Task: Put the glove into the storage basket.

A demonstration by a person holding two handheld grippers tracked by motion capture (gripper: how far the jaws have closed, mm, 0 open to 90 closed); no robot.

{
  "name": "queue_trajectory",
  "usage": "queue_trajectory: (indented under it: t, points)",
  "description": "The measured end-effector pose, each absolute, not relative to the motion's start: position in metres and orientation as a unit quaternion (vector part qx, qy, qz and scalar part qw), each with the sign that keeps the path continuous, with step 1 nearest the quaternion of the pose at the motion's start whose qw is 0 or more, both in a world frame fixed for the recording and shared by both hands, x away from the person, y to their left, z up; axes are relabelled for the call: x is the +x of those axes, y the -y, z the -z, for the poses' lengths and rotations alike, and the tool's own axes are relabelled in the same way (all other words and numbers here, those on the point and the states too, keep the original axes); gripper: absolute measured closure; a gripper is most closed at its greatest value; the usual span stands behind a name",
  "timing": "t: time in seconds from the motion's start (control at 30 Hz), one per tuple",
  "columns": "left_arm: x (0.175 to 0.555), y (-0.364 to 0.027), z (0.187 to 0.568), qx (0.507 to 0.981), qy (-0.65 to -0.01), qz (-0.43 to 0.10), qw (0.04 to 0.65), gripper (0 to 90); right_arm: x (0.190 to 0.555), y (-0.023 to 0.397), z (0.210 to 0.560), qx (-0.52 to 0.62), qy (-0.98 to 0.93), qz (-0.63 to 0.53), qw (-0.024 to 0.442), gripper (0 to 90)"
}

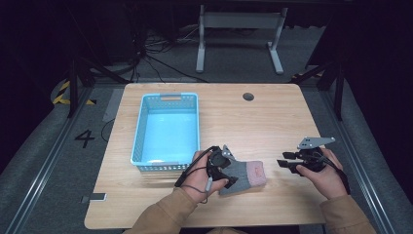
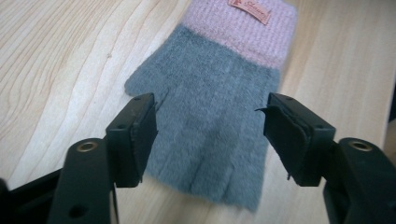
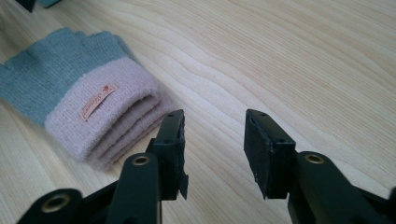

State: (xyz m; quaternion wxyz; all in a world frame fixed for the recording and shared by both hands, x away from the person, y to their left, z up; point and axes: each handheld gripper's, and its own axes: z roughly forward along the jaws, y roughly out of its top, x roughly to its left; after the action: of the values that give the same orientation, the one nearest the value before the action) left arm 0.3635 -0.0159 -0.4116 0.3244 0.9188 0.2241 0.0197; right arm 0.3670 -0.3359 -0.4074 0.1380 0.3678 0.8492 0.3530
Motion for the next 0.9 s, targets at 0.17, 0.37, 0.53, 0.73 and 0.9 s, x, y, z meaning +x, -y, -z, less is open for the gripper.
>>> queue_trajectory:
  t: [0.17, 0.37, 0.53, 0.73, 0.9]
  points:
    - [0.367, 0.029, 0.420, 0.920, -0.220, -0.030, 0.323, 31.3, 0.366, 0.336, 0.406, 0.364, -0.846, -0.365, 0.135, 53.2]
    - [0.370, 0.039, 0.429, 0.927, -0.218, -0.032, 0.305, 30.6, 0.366, 0.336, 0.407, 0.363, -0.843, -0.374, 0.131, 50.1]
    - [0.369, 0.047, 0.431, 0.928, -0.206, -0.028, 0.308, 29.5, 0.366, 0.335, 0.407, 0.361, -0.843, -0.378, 0.128, 49.1]
    - [0.370, 0.055, 0.438, 0.935, -0.199, -0.042, 0.290, 27.2, 0.365, 0.334, 0.406, 0.354, -0.841, -0.392, 0.116, 47.3]
    - [0.371, 0.058, 0.443, 0.937, -0.206, -0.041, 0.281, 25.2, 0.365, 0.332, 0.407, 0.353, -0.842, -0.392, 0.110, 46.7]
